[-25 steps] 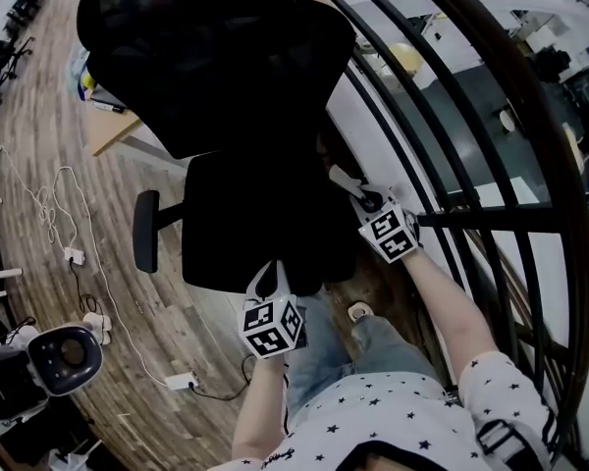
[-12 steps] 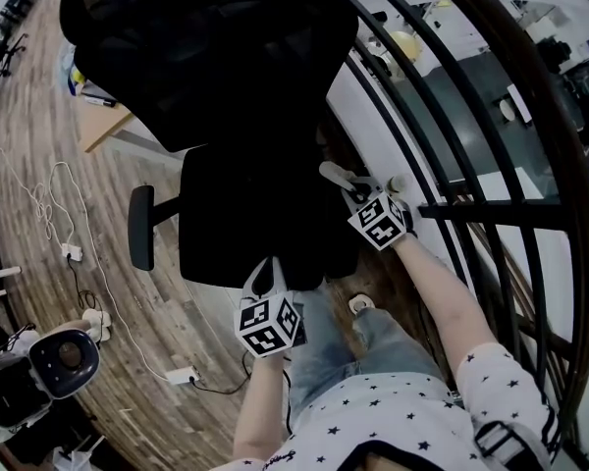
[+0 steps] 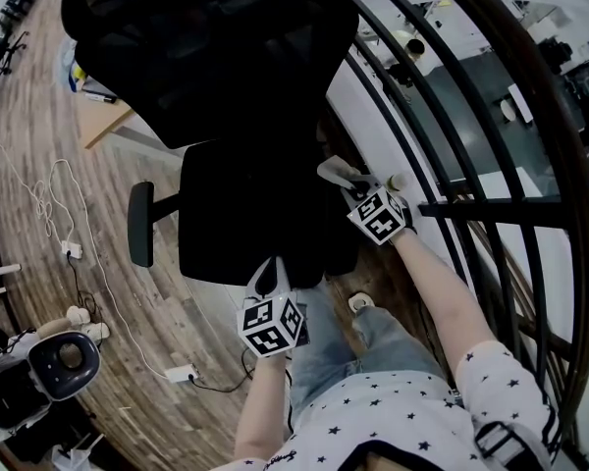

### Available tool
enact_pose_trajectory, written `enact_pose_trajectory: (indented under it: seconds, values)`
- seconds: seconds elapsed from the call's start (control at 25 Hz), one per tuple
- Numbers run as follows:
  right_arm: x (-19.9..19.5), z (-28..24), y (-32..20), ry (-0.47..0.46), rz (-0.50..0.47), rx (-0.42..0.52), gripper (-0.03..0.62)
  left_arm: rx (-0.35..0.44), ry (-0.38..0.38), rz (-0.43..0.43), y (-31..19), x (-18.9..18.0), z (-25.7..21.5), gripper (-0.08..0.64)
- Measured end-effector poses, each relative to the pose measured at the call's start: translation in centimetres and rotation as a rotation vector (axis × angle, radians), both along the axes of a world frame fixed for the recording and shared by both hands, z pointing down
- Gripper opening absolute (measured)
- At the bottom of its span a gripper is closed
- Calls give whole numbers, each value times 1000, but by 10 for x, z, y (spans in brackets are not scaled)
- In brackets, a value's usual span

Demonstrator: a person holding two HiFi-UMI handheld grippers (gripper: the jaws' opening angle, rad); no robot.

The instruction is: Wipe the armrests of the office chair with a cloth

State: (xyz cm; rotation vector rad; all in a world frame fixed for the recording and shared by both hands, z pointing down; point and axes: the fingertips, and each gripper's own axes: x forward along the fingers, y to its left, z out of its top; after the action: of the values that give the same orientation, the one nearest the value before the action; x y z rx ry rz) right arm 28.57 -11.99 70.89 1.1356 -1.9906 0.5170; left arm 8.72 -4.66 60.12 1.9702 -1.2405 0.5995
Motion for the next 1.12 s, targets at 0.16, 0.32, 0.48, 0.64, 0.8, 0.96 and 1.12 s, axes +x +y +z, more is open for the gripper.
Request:
enact_pose_trajectory:
  seconds: [0.16,0.32,0.48,0.64,0.8,0.96,1.12]
  values:
    - [0,-1,-1,-4,19,-16,26,1,2,4,4,1,-2,8]
    - [-1,1,1,19,28,-38,26,5,6,2,9,4,-3,8]
    - [-3,0,7,33,27,-46,26,12,11,2,16,6,-6,8]
    - [-6,0,13,41,13,-47,26,13,15,0,20,6,-8,8]
    - [-11,1,20,34,6,-50,25,13,15,-1,24,5,-9,8]
    - [-15,0,30,34,-1,-51,26,17,18,-8,28,4,-11,8]
    - [-19,0,41,31,-6,-48,26,20,20,-14,35,4,-12,8]
